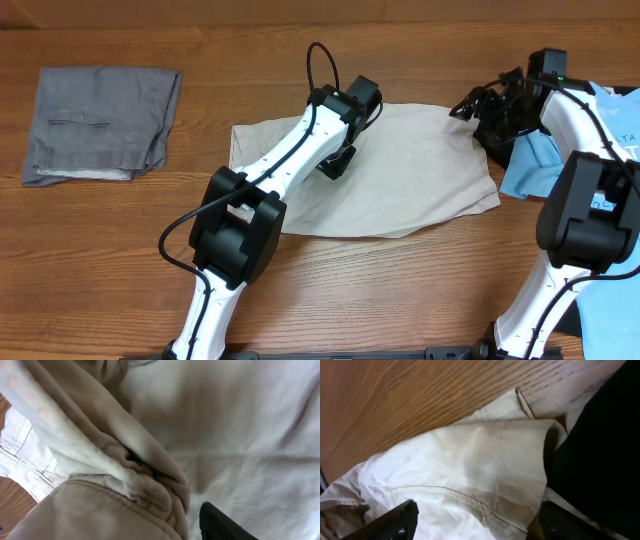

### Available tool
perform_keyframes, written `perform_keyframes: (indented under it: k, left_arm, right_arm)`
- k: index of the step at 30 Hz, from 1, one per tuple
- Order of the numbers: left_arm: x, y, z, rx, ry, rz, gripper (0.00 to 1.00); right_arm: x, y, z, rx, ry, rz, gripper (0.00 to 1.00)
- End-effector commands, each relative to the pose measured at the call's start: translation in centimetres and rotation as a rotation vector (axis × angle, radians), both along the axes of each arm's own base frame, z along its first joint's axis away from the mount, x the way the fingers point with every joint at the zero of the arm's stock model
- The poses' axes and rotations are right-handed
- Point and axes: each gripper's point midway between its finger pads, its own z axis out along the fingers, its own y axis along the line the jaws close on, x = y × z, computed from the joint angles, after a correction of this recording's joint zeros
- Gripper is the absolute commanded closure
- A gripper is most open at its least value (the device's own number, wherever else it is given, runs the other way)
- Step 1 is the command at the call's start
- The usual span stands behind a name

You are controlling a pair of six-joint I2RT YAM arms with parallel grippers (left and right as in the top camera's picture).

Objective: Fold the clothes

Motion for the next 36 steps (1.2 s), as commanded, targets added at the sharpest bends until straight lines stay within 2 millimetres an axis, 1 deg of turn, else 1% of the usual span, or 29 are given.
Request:
perform_keyframes:
  k: [1, 6, 7, 9, 10, 12, 13, 14, 16, 19, 21, 22, 24, 25, 27, 29, 31, 33, 36]
  left_arm:
    - [0.3, 0.4, 1.0, -0.007, -0.028, 0.031, 0.45]
    - [0.3, 0.4, 1.0, -0.006, -0.027, 0.032, 0.46]
    - [0.3, 0.4, 1.0, -0.006, -0.027, 0.032, 0.45]
    - [0.3, 0.4, 1.0, -0.006, -0.028, 0.033, 0.47]
    - [0.3, 0.5, 1.0, -0.005, -0.028, 0.033, 0.54]
    - [0.4, 0.7, 1.1, -0.003, -0.029, 0.037, 0.75]
    - [0.5, 0.7, 1.2, -0.003, -0.030, 0.041, 0.81]
    - [0.6, 0.9, 1.3, -0.006, -0.034, 0.052, 0.85]
    - [1.0, 1.1, 1.8, -0.014, -0.045, 0.079, 0.86]
    - [1.9, 1.5, 2.9, -0.041, -0.070, 0.134, 0.82]
    - [2.4, 1.4, 3.4, -0.076, -0.075, 0.156, 0.82]
    - [2.6, 1.4, 3.6, -0.099, -0.070, 0.164, 0.83]
    - [2.8, 1.4, 3.7, -0.133, -0.061, 0.177, 0.95]
    - [2.9, 1.4, 3.7, -0.148, -0.056, 0.183, 0.96]
    - [3.2, 1.7, 3.7, -0.165, -0.052, 0.197, 0.96]
    - [3.6, 2.3, 3.7, -0.178, -0.051, 0.214, 0.96]
    - [4.0, 2.8, 3.9, -0.192, -0.055, 0.230, 0.96]
    - [4.6, 3.4, 4.5, -0.209, -0.065, 0.249, 0.96]
    - [5.5, 4.8, 6.1, -0.232, -0.095, 0.281, 0.96]
  right_arm:
    - [-0.4, 1.1, -1.2, -0.003, 0.025, 0.016, 0.18]
    - [-0.8, 1.8, -2.7, -0.023, 0.025, 0.031, 0.19]
    - [-0.7, 2.0, -2.8, -0.016, 0.016, 0.034, 0.22]
    - [-0.4, 2.4, -2.5, 0.008, -0.005, 0.047, 0.41]
    - [-0.3, 2.7, -2.2, 0.028, -0.017, 0.053, 0.56]
    - [-0.1, 3.0, -1.8, 0.059, -0.030, 0.058, 0.80]
    - [-0.1, 3.0, -1.7, 0.065, -0.032, 0.058, 0.88]
    - [-0.1, 2.9, -1.7, 0.065, -0.031, 0.057, 0.92]
    - [-0.2, 2.9, -1.7, 0.062, -0.031, 0.067, 0.93]
    - [-0.5, 2.9, -1.9, 0.055, -0.026, 0.083, 0.93]
    - [-0.5, 2.9, -1.9, 0.055, -0.026, 0.083, 0.93]
    - [-0.5, 2.9, -1.9, 0.055, -0.026, 0.084, 0.93]
    - [-0.5, 3.0, -1.9, 0.055, -0.026, 0.086, 0.93]
    - [-0.5, 3.0, -1.9, 0.055, -0.026, 0.085, 0.93]
    - [-0.5, 3.0, -1.8, 0.055, -0.028, 0.085, 0.96]
    - [-0.2, 3.0, -1.7, 0.052, -0.047, 0.093, 0.96]
    - [0.3, 3.2, -1.2, 0.051, -0.096, 0.135, 0.96]
    - [0.7, 3.2, -0.4, 0.052, -0.111, 0.138, 0.96]
    - [0.9, 3.5, 1.0, 0.074, -0.128, 0.145, 0.96]
